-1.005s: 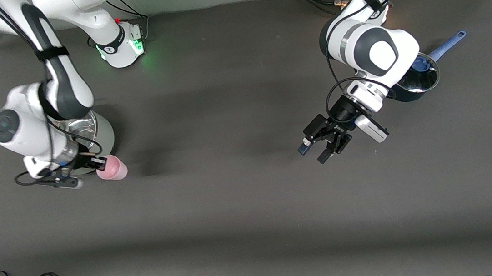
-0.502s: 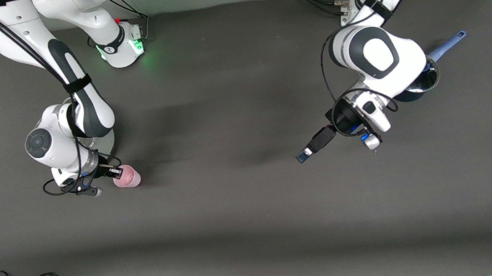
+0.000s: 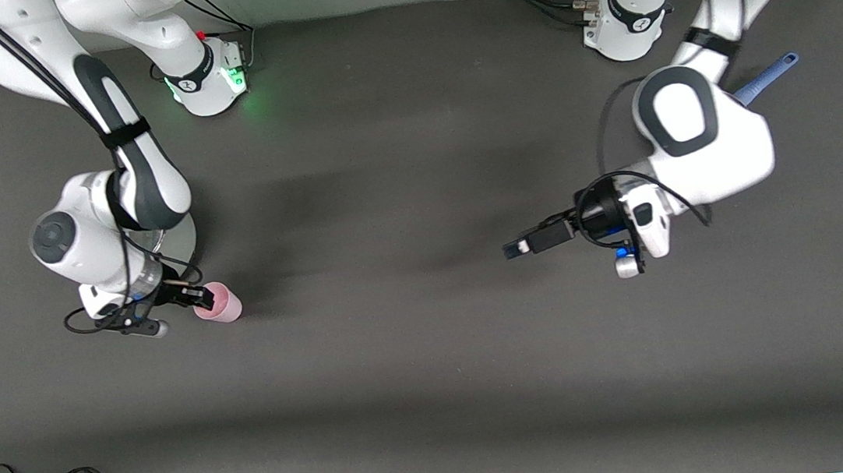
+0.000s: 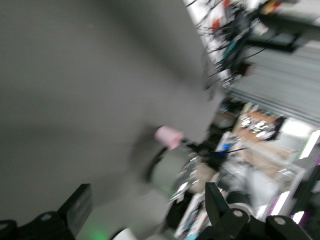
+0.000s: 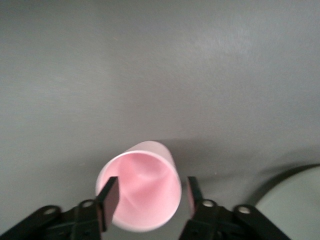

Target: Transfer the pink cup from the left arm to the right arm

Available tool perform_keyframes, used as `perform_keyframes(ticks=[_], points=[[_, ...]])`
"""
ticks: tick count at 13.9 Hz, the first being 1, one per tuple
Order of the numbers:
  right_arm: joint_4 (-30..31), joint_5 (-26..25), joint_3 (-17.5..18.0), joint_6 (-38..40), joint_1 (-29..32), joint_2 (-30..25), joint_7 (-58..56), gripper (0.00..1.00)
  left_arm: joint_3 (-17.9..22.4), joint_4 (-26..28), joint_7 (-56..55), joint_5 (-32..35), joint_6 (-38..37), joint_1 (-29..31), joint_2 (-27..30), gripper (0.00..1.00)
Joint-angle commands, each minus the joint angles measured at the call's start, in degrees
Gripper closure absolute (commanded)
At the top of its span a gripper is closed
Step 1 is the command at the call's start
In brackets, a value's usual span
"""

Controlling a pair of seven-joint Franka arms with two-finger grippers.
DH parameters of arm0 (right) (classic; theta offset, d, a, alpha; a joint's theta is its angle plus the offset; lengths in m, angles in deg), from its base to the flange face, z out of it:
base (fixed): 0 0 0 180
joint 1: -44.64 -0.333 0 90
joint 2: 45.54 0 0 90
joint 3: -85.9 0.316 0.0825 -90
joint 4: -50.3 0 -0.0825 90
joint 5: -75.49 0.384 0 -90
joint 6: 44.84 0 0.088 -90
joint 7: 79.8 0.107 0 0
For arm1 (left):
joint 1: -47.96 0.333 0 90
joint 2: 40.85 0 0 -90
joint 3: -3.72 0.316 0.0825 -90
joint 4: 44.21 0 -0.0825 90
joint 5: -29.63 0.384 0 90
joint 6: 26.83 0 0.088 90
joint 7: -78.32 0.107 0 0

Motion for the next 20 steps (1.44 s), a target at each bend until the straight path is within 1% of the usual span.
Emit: perform_keyframes(ticks=[1,2,3,4,5,7,8,10,12,14,19,20], points=[[0.3,0.4,-0.7,7.8,-0.7,-9.8,-1.5,0.0,5.8,1.2,-3.3,13.2,-11.2,-0.1,7.0,0.0],[-1.4,-0.7,-0.7,11.6,-0.6,-11.5,-1.4,0.0,7.6,0.7,-3.4,20.6,-15.9,-0.1,8.6,0.0],[-3.5,-2.3,-0.7,15.7,-0.6,-12.7,-1.1,0.0,9.0,-0.6,-3.4,29.4,-21.0,0.2,10.7,0.0],[-5.9,-4.0,-0.7,19.6,-0.6,-13.9,-1.0,0.0,10.2,-2.6,-3.4,37.9,-26.0,0.2,11.7,0.0],[-8.9,-4.5,-0.7,24.3,-0.6,-14.7,-0.9,0.0,10.8,-5.3,-3.3,46.1,-30.0,0.4,11.7,0.0],[-16.4,-4.8,-0.8,35.8,-0.3,-15.4,-0.8,0.0,11.7,-9.1,-2.5,58.0,-34.0,0.4,11.7,0.0],[-20.5,-5.4,-0.8,41.2,-0.1,-15.3,-0.8,0.0,12.2,-10.4,-2.4,61.2,-34.5,0.5,11.6,0.0],[-28.1,-6.5,-1.1,50.3,0.0,-15.0,-0.6,0.0,13.4,-13.6,-2.4,63.3,-34.3,1.0,11.3,0.0],[-31.6,-6.5,-2.8,55.2,-0.1,-15.0,0.3,0.0,14.6,-17.4,-1.9,63.7,-34.7,2.1,11.2,0.0],[-32.2,-6.6,-2.9,57.0,-0.1,-14.7,0.1,0.0,14.7,-18.8,-2.3,63.7,-34.8,2.2,11.7,0.0],[-32.2,-6.6,-2.9,57.0,-0.1,-14.3,-0.4,0.0,14.1,-18.4,-2.7,63.4,-37.1,1.8,13.3,0.0],[-32.2,-6.6,-2.9,57.0,-0.1,-14.3,-0.4,0.0,14.7,-17.9,-2.1,63.4,-37.1,1.3,13.7,0.0]])
